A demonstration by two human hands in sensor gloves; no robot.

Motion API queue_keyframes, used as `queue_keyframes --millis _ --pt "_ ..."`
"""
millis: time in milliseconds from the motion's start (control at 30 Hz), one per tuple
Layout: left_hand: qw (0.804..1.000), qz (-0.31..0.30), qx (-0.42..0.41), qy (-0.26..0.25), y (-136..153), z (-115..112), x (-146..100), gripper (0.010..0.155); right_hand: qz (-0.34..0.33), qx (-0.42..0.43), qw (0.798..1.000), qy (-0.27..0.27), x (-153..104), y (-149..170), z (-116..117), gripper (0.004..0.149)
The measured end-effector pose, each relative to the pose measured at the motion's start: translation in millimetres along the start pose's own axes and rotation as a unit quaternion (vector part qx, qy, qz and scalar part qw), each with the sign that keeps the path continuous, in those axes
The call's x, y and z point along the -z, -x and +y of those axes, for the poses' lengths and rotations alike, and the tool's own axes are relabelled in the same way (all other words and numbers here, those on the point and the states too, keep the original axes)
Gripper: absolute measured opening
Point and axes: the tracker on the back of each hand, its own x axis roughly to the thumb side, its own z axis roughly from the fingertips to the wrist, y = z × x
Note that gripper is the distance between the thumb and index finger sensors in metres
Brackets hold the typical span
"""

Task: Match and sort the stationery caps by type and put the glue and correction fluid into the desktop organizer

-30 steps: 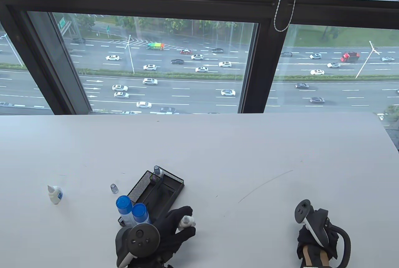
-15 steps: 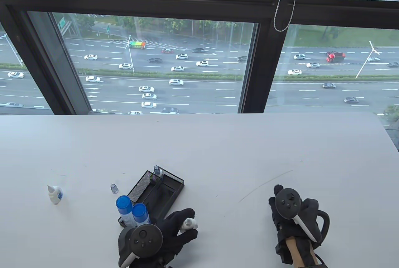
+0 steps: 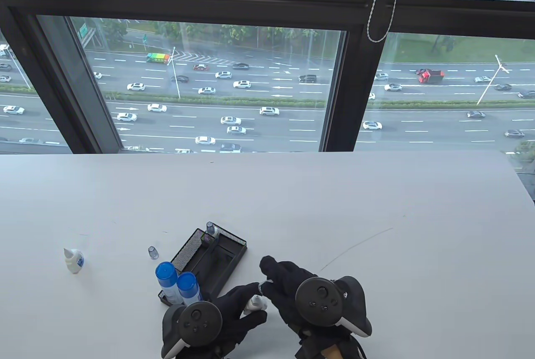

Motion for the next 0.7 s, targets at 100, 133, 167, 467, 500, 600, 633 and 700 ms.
queue_keyframes --millis 100,133,167,467,500,600,633,700 --pt "1.0 0.0 0.006 0.005 -1 -2 1 0.062 -0.011 -0.034 0.999 -0.019 0 0 5 0.053" --pt "1.0 0.0 0.007 0.005 -1 -2 1 0.062 -0.011 -0.037 0.999 -0.018 -1 0 6 0.053" --pt "1.0 -0.001 0.009 0.007 -1 -3 1 0.062 -0.012 -0.042 0.999 -0.014 -2 0 7 0.053" --pt "1.0 -0.005 0.02 0.019 -2 -8 1 0.061 -0.052 0.003 0.998 -0.04 -8 -1 25 0.057" --pt "1.0 -0.005 0.015 0.018 -2 -8 1 0.061 -0.048 0.004 0.998 -0.038 -9 1 24 0.058" --pt "1.0 -0.004 0.008 0.013 -2 -8 1 0.061 -0.028 -0.001 1.0 -0.012 -15 6 22 0.058" --pt "1.0 -0.004 0.009 0.013 -2 -8 1 0.061 -0.027 -0.007 1.0 -0.005 -17 6 20 0.056" --pt "1.0 -0.004 0.01 0.012 -2 -8 1 0.061 -0.028 -0.016 0.999 0.007 -19 6 19 0.052"
